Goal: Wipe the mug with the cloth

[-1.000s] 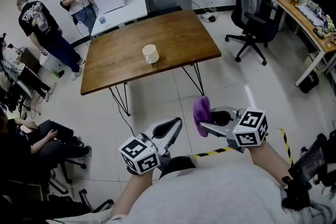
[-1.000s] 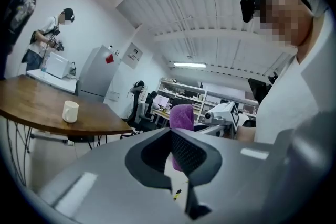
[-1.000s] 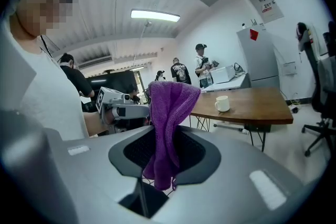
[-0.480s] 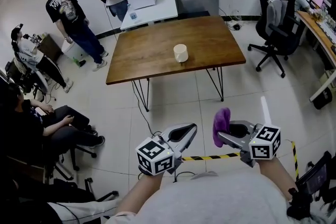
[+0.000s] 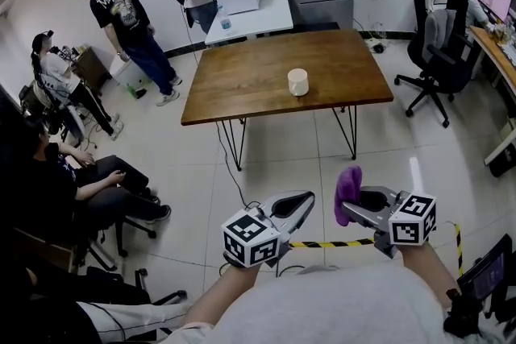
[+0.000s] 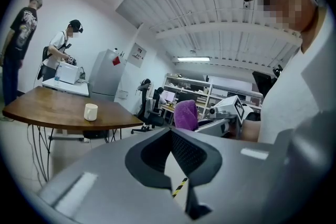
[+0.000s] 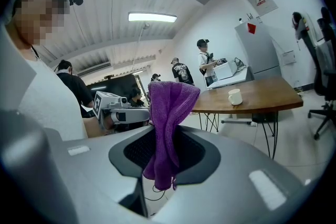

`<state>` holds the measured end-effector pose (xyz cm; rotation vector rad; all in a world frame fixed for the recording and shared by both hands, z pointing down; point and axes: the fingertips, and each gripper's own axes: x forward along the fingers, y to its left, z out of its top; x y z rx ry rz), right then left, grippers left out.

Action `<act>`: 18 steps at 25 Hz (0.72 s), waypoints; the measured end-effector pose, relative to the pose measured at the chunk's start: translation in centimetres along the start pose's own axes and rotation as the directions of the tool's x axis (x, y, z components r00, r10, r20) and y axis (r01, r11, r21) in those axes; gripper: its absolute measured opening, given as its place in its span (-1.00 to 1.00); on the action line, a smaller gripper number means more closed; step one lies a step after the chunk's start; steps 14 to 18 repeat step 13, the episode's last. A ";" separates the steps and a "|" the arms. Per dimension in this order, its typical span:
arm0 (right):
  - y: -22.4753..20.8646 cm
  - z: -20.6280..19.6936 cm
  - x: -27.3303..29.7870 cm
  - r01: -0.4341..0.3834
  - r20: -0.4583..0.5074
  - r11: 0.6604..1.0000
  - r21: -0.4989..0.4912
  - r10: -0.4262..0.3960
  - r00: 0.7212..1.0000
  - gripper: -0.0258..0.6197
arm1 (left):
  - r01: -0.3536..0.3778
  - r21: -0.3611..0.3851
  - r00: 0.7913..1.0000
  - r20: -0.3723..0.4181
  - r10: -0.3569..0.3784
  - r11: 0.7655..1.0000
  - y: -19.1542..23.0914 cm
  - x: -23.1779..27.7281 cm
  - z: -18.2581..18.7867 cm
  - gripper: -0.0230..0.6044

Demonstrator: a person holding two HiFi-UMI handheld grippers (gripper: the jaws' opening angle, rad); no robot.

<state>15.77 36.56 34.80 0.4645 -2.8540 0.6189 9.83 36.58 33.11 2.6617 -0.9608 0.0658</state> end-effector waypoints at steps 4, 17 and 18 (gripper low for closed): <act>0.8 -0.3 0.1 0.003 0.005 1.000 -0.008 -0.003 1.000 -0.59 | 0.000 0.008 1.000 0.003 0.000 1.000 -0.3 -0.6 -0.2 -0.93; 0.0 -0.2 -0.8 0.011 0.009 1.000 0.005 -0.011 1.000 -0.59 | 0.008 0.020 1.000 -0.001 -0.008 1.000 -0.7 0.7 0.5 -0.93; 0.0 -0.2 -0.8 0.011 0.009 1.000 0.005 -0.011 1.000 -0.59 | 0.008 0.020 1.000 -0.001 -0.008 1.000 -0.7 0.7 0.5 -0.93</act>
